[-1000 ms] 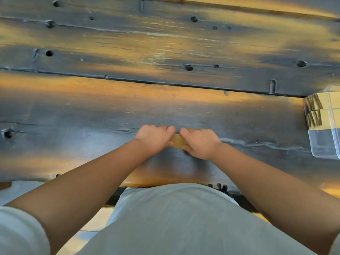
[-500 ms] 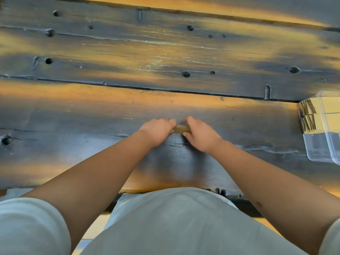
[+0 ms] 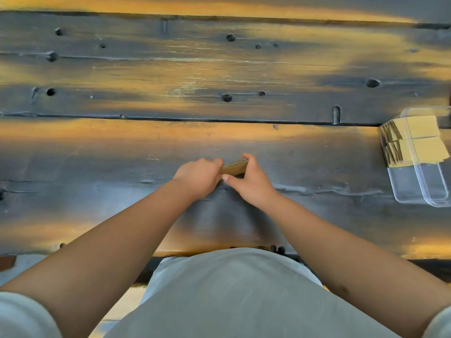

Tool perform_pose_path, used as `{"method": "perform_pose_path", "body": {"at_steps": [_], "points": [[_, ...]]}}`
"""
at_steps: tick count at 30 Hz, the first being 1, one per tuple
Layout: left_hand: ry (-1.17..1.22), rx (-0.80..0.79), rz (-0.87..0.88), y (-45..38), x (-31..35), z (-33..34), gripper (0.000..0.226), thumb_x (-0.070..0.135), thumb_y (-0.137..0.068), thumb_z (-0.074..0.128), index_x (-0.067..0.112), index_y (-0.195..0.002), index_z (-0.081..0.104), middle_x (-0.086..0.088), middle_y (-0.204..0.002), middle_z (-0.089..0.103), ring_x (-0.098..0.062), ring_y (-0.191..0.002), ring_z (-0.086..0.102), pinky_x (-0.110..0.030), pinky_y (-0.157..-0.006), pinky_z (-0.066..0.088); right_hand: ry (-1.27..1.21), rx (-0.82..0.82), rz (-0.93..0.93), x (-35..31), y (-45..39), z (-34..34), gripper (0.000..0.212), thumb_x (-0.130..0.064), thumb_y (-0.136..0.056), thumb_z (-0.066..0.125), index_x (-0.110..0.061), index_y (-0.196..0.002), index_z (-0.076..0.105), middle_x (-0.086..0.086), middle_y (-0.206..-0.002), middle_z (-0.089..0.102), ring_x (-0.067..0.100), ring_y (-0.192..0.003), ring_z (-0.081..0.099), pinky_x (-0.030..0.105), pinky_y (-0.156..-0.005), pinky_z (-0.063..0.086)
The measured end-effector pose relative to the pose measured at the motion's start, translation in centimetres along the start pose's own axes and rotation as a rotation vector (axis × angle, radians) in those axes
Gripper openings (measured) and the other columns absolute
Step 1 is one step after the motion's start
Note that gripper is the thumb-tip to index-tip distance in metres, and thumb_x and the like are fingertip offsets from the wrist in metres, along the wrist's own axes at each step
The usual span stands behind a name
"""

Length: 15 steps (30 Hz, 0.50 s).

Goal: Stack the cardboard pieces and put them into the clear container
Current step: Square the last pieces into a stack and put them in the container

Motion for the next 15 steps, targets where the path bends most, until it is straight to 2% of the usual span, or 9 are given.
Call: {"method": "perform_pose_path", "body": {"at_steps": [2,4,6,9,11,13,15], "points": [[-0.059,0.0,-0.029,-0.3,0.8,0.2,0.018,0.037,-0.098,0.042,0.019,-0.097,0.04,-0.007,-0.08,0.054,-0.029,-0.063,0.046,-0.032,-0.049,0.031,0.062,-0.017,0.004,0.9,0.4,-0.4,0.09,-0.054,-0.081,0.064,-0.015,-0.148,0.018,0.011,-0.139,0.042,0.028,-0.13,0.036,0.036,-0.097,0.037],[-0.113,0.026,-0.019,-0.6,2.2,0.5,0.02,0.039,-0.098,0.042,0.02,-0.095,0.039,-0.009,-0.088,0.06,-0.032,-0.067,0.051,-0.032,-0.051,0.03,0.24,0.122,-0.121,1.0,1.1,-2.7,0.088,-0.045,-0.085,0.064,-0.015,-0.15,0.012,0.01,-0.144,0.038,0.031,-0.129,0.037,0.044,-0.1,0.04],[-0.144,0.044,0.011,-1.0,4.2,1.0,0.02,0.038,-0.099,0.042,0.018,-0.103,0.042,-0.011,-0.097,0.059,-0.038,-0.079,0.06,-0.035,-0.056,0.033,0.447,0.174,-0.321,0.9,1.7,-4.0,0.075,-0.033,-0.089,0.062,-0.019,-0.146,0.016,0.01,-0.136,0.04,0.033,-0.115,0.05,0.047,-0.088,0.049],[-0.117,-0.01,-0.02,-1.6,6.0,2.2,0.022,0.036,-0.099,0.043,0.016,-0.109,0.042,-0.012,-0.104,0.056,-0.04,-0.089,0.06,-0.038,-0.06,0.035,0.757,0.013,-0.42,1.8,2.0,-2.9,0.048,-0.026,-0.093,0.055,-0.016,-0.133,0.03,0.01,-0.119,0.045,0.035,-0.099,0.057,0.042,-0.07,0.049],[-0.082,-0.032,-0.071,-1.6,6.0,2.6,0.023,0.036,-0.099,0.043,0.015,-0.109,0.042,-0.013,-0.107,0.056,-0.041,-0.092,0.059,-0.038,-0.063,0.036,0.789,-0.035,-0.422,2.1,1.5,-2.7,0.037,-0.02,-0.094,0.052,-0.014,-0.126,0.035,0.011,-0.114,0.046,0.036,-0.093,0.058,0.041,-0.067,0.046],[-0.093,-0.045,-0.076,-1.3,6.1,2.4,0.024,0.037,-0.1,0.041,0.014,-0.107,0.044,-0.013,-0.107,0.058,-0.041,-0.093,0.059,-0.038,-0.065,0.037,0.74,-0.083,-0.414,1.9,0.6,-3.2,0.021,-0.019,-0.096,0.049,-0.012,-0.114,0.042,0.013,-0.11,0.05,0.038,-0.094,0.058,0.043,-0.072,0.048],[-0.088,-0.053,-0.048,-0.8,6.8,1.8,0.021,0.037,-0.099,0.042,0.016,-0.103,0.044,-0.013,-0.105,0.06,-0.04,-0.091,0.059,-0.037,-0.064,0.036,0.6,-0.121,-0.43,2.0,0.2,-4.3,0.018,-0.023,-0.097,0.048,-0.011,-0.111,0.048,0.015,-0.11,0.056,0.038,-0.099,0.057,0.043,-0.079,0.048]]}}
Point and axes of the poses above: each hand's wrist, its own y-axis away from the middle knuckle, its own z-axis out of the palm, x = y × z, the point moved 8 cm from there along -y, towards the middle knuckle
